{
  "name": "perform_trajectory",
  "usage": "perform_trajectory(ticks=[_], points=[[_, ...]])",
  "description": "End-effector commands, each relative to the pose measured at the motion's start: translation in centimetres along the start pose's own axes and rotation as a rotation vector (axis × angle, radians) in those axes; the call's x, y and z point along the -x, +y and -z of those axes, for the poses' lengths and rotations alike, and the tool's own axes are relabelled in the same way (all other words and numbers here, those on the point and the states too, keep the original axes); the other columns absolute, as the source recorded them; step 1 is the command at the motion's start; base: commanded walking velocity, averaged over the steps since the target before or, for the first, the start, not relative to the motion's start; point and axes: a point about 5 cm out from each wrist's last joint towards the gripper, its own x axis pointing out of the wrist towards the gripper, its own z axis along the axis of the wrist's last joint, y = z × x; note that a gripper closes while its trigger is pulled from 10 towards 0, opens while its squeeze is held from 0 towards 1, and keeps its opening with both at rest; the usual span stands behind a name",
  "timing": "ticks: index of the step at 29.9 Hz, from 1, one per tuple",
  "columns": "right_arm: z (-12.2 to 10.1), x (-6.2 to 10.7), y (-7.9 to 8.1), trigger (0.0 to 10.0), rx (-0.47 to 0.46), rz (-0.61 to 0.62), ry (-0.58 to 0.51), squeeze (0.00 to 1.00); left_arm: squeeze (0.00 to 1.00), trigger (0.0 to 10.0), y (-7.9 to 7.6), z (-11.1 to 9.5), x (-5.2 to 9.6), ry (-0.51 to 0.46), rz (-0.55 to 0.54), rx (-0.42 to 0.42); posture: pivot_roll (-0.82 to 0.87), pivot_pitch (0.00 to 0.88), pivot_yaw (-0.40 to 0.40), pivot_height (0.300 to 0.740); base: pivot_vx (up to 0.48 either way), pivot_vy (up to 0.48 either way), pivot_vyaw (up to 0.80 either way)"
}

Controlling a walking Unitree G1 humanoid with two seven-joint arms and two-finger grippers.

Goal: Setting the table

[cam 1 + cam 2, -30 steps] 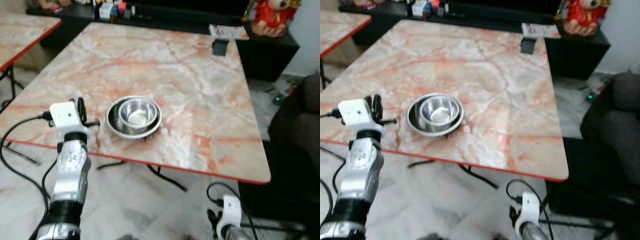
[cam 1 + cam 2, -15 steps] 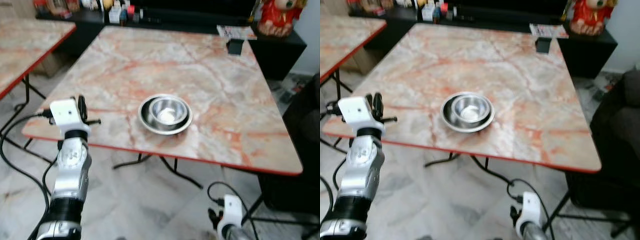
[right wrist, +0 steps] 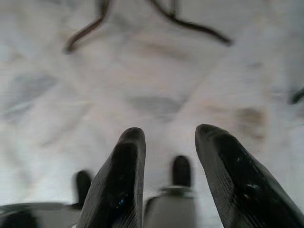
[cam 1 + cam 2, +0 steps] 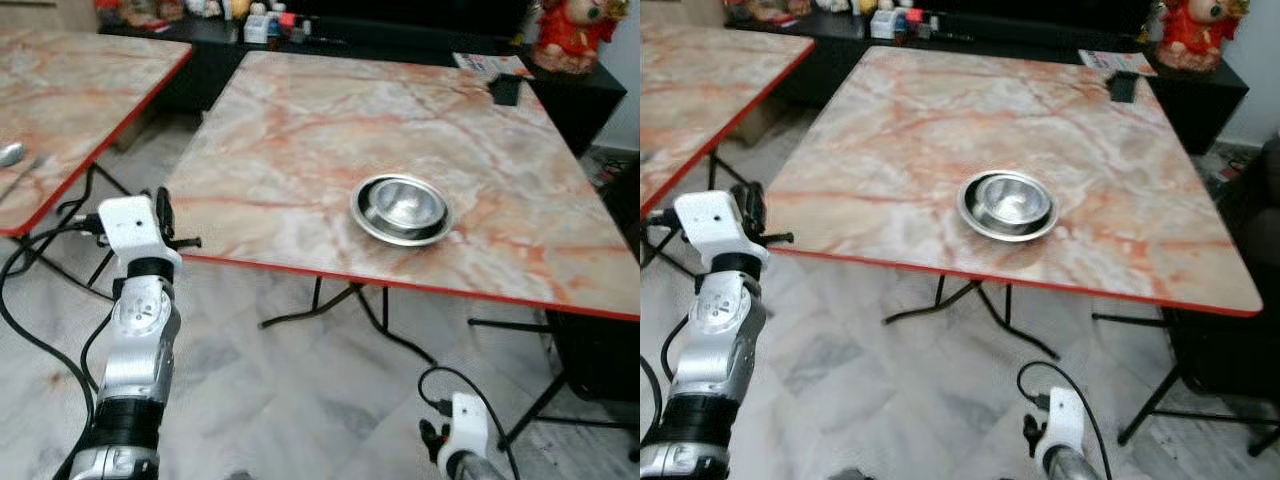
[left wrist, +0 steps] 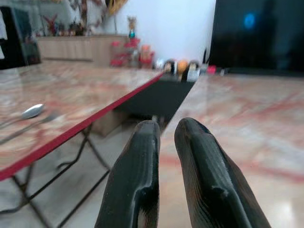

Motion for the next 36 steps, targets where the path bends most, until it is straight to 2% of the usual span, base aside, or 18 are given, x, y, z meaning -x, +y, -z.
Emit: perform_trajectory(ticks=[1,3,7,10,11,12,13,14,15,16,18,19,20,23,28,31,34,36], points=[[0.3,0.1,-0.5,10.0,0.0,0.015,0.009,0.0,0.0,10.0,-1.3,1.4,0.6,0.059,0.085,-0.049,0.08,0.119,-0.03,0.74,0.0,0.0,0.0],[0.3,0.1,-0.5,10.0,0.001,0.014,0.009,0.0,0.0,10.0,-1.7,3.0,1.5,0.131,0.133,-0.084,0.08,0.115,-0.027,0.74,0.0,0.0,0.0],[0.3,0.1,-0.5,10.0,-0.003,0.016,0.007,0.0,0.0,10.0,-1.8,5.2,2.9,0.231,0.171,-0.094,0.07,0.11,-0.022,0.74,0.0,0.0,0.0],[0.3,0.1,-0.5,10.0,-0.004,0.017,0.007,0.0,0.0,10.0,-1.8,6.1,3.7,0.269,0.196,-0.099,0.07,0.11,-0.022,0.74,0.0,0.0,0.0],[0.3,0.2,-0.5,10.0,-0.002,0.017,0.009,0.0,0.0,10.0,-1.7,7.9,4.9,0.351,0.212,-0.105,0.08,0.101,-0.019,0.74,0.0,0.0,0.0],[0.3,0.2,-0.5,10.0,-0.002,0.017,0.009,0.0,0.0,10.0,-1.7,7.9,4.9,0.351,0.212,-0.105,0.08,0.101,-0.019,0.74,0.0,0.0,0.0],[0.5,0.2,-0.5,10.0,0.002,0.015,0.012,0.0,0.0,10.0,-1.3,11.4,7.7,0.514,0.247,-0.146,0.08,0.098,-0.019,0.74,0.0,0.0,0.0],[0.5,0.2,-0.5,10.0,0.002,0.015,0.012,0.0,0.0,10.0,-1.3,11.4,7.7,0.514,0.247,-0.146,0.08,0.098,-0.019,0.74,0.0,0.0,0.0],[0.5,0.2,-0.4,10.0,0.001,0.012,0.014,0.0,0.0,10.0,-1.0,13.1,9.4,0.602,0.257,-0.171,0.07,0.089,-0.015,0.74,0.0,0.0,0.0],[0.5,0.2,-0.4,10.0,0.001,0.012,0.014,0.0,0.0,10.0,-1.0,13.1,9.4,0.602,0.257,-0.171,0.07,0.089,-0.015,0.74,0.0,0.0,0.0],[0.5,0.2,-0.3,10.0,0.001,0.01,0.014,0.0,0.0,10.0,-0.7,14.3,10.6,0.676,0.247,-0.194,0.07,0.081,-0.013,0.74,0.0,0.0,0.0],[0.5,0.2,-0.3,10.0,0.001,0.01,0.014,0.0,0.0,10.0,-0.7,14.3,10.6,0.676,0.247,-0.194,0.07,0.081,-0.013,0.74,0.0,0.0,0.0],[0.4,0.1,-0.1,10.0,0.0,0.008,0.012,0.0,0.0,10.0,-0.5,15.5,11.8,0.764,0.236,-0.188,0.07,0.076,-0.009,0.74,0.0,0.0,0.0],[0.3,0.0,0.0,10.0,-0.002,0.008,0.008,0.0,0.0,10.0,-0.3,16.7,13.2,0.854,0.242,-0.201,0.06,0.079,-0.005,0.74,0.0,0.0,0.0],[0.1,0.0,-0.2,10.0,-0.021,0.02,0.0,0.0,0.0,10.0,0.2,17.7,14.5,0.956,0.203,-0.191,0.06,0.093,-0.004,0.74,0.0,0.0,0.0],[0.3,0.1,-0.3,10.0,-0.023,0.024,0.005,0.0,0.0,10.0,0.1,17.9,14.8,0.982,0.209,-0.195,0.06,0.095,-0.004,0.74,0.0,0.0,0.0],[0.8,0.2,-0.4,10.0,-0.033,0.033,0.017,0.0,0.0,10.0,0.0,18.4,15.8,1.025,0.238,-0.221,0.05,0.11,-0.002,0.74,0.0,0.224,0.0],[0.9,0.2,-0.4,10.0,-0.037,0.035,0.017,0.0,0.0,10.0,0.0,18.4,15.9,1.027,0.231,-0.214,0.05,0.113,-0.001,0.74,0.0,0.337,0.0]])
